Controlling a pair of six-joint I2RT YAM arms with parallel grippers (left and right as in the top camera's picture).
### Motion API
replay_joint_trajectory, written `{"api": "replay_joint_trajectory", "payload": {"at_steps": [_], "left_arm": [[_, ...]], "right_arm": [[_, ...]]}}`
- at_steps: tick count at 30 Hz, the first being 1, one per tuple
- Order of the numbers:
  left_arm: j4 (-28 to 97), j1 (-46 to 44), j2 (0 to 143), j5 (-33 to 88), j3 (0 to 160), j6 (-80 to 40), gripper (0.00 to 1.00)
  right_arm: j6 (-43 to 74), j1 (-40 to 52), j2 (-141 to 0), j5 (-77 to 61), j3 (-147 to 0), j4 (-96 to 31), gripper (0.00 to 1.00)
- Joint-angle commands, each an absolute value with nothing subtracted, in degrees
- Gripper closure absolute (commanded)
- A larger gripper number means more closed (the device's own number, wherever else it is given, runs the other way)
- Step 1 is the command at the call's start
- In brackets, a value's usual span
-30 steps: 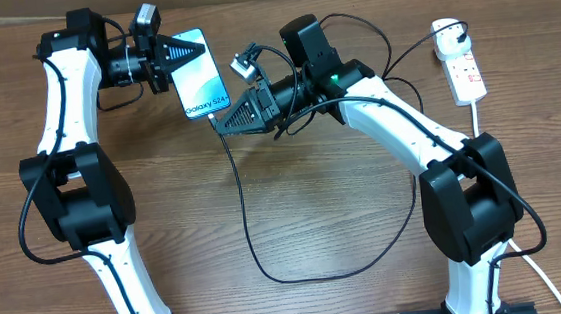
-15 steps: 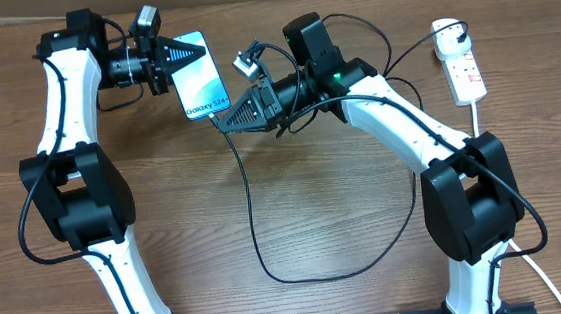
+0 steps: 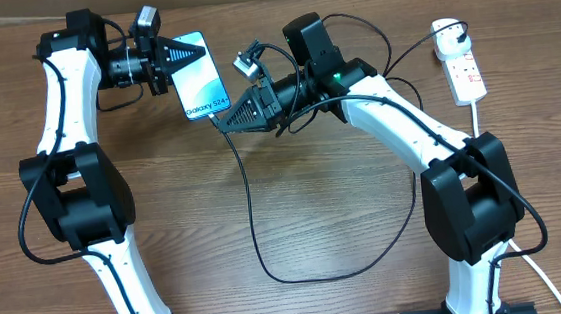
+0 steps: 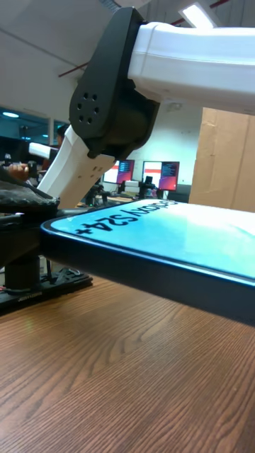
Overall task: Plug charger to phone and switch on socket
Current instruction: 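Push the USB-C plug into the phone's bottom port with the right gripper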
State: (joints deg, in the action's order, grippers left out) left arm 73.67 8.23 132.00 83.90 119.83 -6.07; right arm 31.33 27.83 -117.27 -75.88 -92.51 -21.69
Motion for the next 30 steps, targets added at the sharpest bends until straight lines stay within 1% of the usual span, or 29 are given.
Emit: {"api": "replay_joint_trajectory", "payload": {"at_steps": [1,9,16,30], "left_arm": [[74.11,7.6,129.21,85.06,120.81,-6.46,0.96],[74.11,7.35,129.21,84.79,120.81,-6.46,0.95],[74.24,7.09,129.21,83.59,120.81,-6.46,0.95],[74.32,7.09,129.21,83.59,120.81,-6.44,0.96]], "right_arm": [[32.25,27.92,-116.16,-73.25,-92.71,-21.04,0.96],[34.26,28.4,-116.16,-71.35,-92.71,-20.56,0.96],[39.05,28.45,-116.16,-70.91,-92.71,-15.68,0.96],[39.03,28.1,-116.16,-69.47,-92.71,-15.49,0.96]]}}
